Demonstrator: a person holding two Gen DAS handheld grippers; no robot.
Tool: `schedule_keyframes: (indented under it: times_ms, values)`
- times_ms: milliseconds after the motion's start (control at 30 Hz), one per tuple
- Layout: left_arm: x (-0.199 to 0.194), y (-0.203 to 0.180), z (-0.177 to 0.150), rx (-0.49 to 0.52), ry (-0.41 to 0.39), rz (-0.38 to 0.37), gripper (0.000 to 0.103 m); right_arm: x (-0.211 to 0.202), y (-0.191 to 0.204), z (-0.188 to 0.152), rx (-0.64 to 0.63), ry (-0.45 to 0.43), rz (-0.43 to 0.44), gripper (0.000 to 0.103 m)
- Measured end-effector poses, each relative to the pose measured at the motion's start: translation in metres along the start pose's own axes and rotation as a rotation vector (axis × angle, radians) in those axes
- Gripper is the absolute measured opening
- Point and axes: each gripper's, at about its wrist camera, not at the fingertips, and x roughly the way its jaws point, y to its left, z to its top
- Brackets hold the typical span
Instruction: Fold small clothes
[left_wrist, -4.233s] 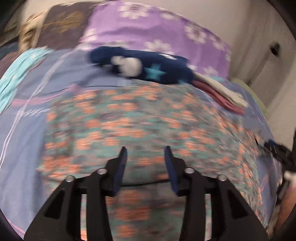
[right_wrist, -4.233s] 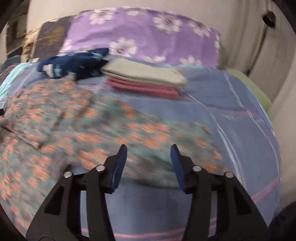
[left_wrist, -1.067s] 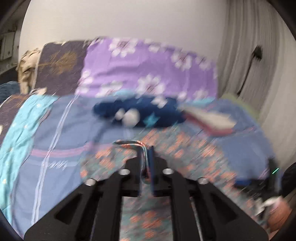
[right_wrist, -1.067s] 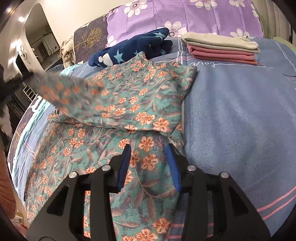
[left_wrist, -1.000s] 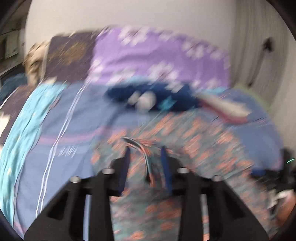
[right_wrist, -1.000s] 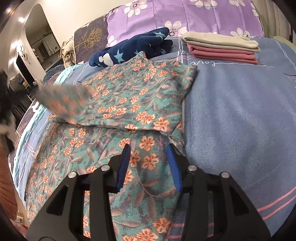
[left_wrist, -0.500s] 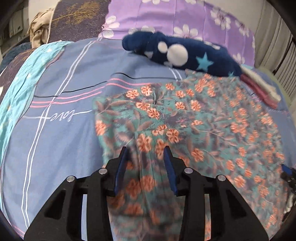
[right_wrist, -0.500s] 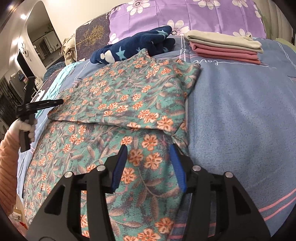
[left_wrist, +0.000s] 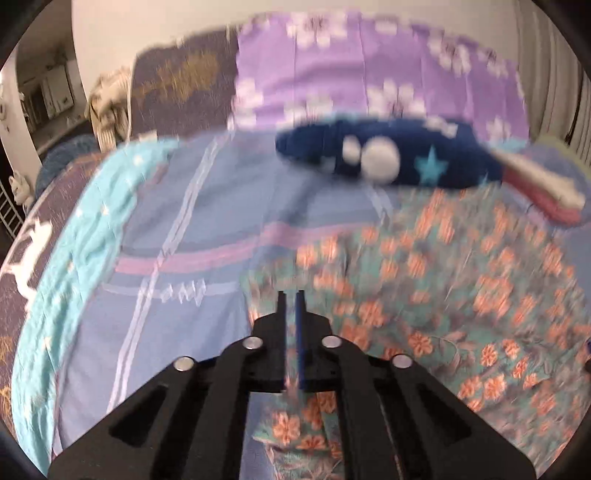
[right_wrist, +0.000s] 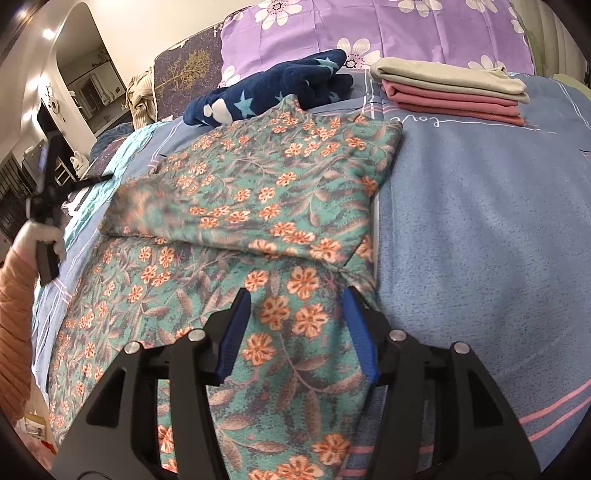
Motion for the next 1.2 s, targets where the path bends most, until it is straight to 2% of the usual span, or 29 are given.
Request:
schedule_keyframes:
  times_ms: [33,100,167,233,267,367,400,433,533,600,700,733,800,833,867,900,933,967,1033,1133,1200]
  values:
    - [0.001,0.0,-0.004,-0.015,0.002,0.006,0.014,-0.002,0.001,0.0,-0.003,-0.002,-0.001,0.053]
    - [-0.006,0.0,-0.008,-0.046,-0.025,-0.035,0.015,-0.007,0.005,0.0,-0.023,0.001,0.002,0.053]
    - [-0.015,-0.012,-0.008,-0.053,-0.046,-0.145,0.019,-0.016,0.01,0.001,-0.055,0.006,0.025,0.052]
    - [-0.017,-0.035,-0.012,0.011,-0.033,-0.215,0.028,-0.029,0.013,0.006,-0.071,-0.02,0.087,0.048]
    - [-0.013,-0.048,-0.016,0.06,-0.012,-0.222,0.038,-0.041,0.013,0.013,-0.071,-0.055,0.119,0.048]
    - [0.015,-0.075,-0.036,0.145,0.092,-0.195,0.042,-0.06,0.002,0.041,-0.042,-0.128,0.083,0.048]
    - [0.02,-0.078,-0.042,0.14,0.07,-0.182,0.043,-0.059,-0.006,0.054,-0.025,-0.133,0.052,0.048]
    - [0.018,-0.079,-0.046,0.139,0.034,-0.174,0.043,-0.055,-0.013,0.064,-0.015,-0.131,0.029,0.048]
    - [0.018,-0.078,-0.048,0.123,0.031,-0.178,0.043,-0.012,-0.052,0.103,0.078,-0.071,-0.066,0.048]
    - [0.017,-0.078,-0.051,0.121,0.019,-0.174,0.043,0.015,-0.068,0.116,0.139,-0.027,-0.057,0.048]
    - [0.016,-0.082,-0.05,0.145,0.013,-0.144,0.043,0.06,-0.073,0.128,0.205,0.058,0.018,0.048]
    - [0.014,-0.084,-0.052,0.155,0.009,-0.131,0.044,0.071,-0.069,0.129,0.203,0.078,0.023,0.039]
    - [0.013,-0.084,-0.052,0.159,0.006,-0.125,0.044,0.076,-0.059,0.129,0.151,0.07,-0.043,0.006]
    - [0.014,-0.084,-0.051,0.157,0.005,-0.128,0.044,0.073,-0.058,0.13,0.144,0.049,-0.058,0.005]
    - [0.014,-0.083,-0.051,0.153,0.004,-0.132,0.044,0.069,-0.061,0.131,0.139,0.008,-0.114,0.005]
    - [0.014,-0.082,-0.051,0.148,0.005,-0.137,0.044,0.067,-0.065,0.132,0.119,-0.029,-0.237,0.0]
    - [0.015,-0.081,-0.051,0.139,0.006,-0.146,0.044,0.068,-0.073,0.13,0.09,-0.056,-0.412,0.0]
    - [0.015,-0.08,-0.051,0.133,0.006,-0.153,0.044,0.069,-0.085,0.128,0.114,-0.047,-0.439,0.0]
    - [0.014,-0.079,-0.051,0.127,0.004,-0.159,0.044,0.06,-0.112,0.12,0.262,-0.042,-0.275,0.0]
    - [0.015,-0.079,-0.051,0.128,0.006,-0.159,0.044,0.038,-0.097,0.116,0.214,-0.065,-0.2,0.0]
    - [0.015,-0.078,-0.052,0.125,0.005,-0.161,0.044,0.018,-0.061,0.109,0.141,-0.081,-0.028,0.002]
